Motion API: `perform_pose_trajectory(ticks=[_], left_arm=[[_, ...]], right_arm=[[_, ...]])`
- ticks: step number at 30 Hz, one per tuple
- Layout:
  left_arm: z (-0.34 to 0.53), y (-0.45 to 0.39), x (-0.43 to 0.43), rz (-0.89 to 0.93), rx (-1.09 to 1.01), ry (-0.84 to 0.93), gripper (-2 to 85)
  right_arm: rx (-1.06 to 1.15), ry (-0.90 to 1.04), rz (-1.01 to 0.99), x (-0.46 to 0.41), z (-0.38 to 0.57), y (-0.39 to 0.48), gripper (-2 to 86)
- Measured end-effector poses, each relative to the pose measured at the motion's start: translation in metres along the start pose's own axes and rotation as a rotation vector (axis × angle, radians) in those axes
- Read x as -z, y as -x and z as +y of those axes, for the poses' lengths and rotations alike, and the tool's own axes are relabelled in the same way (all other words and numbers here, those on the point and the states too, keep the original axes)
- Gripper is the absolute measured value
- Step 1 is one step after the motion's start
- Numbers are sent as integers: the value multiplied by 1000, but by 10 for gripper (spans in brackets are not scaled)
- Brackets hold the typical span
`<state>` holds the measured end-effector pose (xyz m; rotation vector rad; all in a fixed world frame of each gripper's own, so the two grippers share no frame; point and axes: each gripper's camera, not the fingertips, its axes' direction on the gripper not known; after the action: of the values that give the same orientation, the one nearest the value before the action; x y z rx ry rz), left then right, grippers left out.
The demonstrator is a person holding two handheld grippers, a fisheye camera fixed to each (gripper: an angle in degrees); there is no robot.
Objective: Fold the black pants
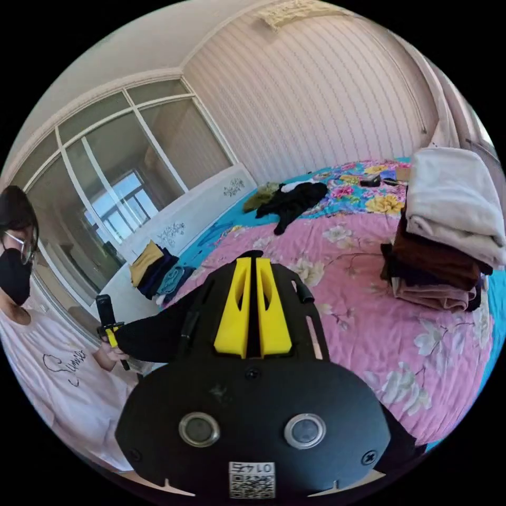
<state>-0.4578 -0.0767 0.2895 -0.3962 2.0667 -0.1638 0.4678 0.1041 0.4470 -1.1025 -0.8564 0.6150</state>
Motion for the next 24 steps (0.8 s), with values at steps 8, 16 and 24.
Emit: perform_pose_trajectory(ticks=[8, 16, 24], left_arm=[[-109, -91, 75, 101, -407, -348, -10], [-12, -46, 214, -570, -58, -427, -10], [134, 131, 225, -744, 711, -57, -10]], right_arm=[[433, -353, 29, 147, -173, 144, 4], [507, 125, -177, -178, -190, 202, 7], [-3, 877, -136, -503, 18, 119, 10]])
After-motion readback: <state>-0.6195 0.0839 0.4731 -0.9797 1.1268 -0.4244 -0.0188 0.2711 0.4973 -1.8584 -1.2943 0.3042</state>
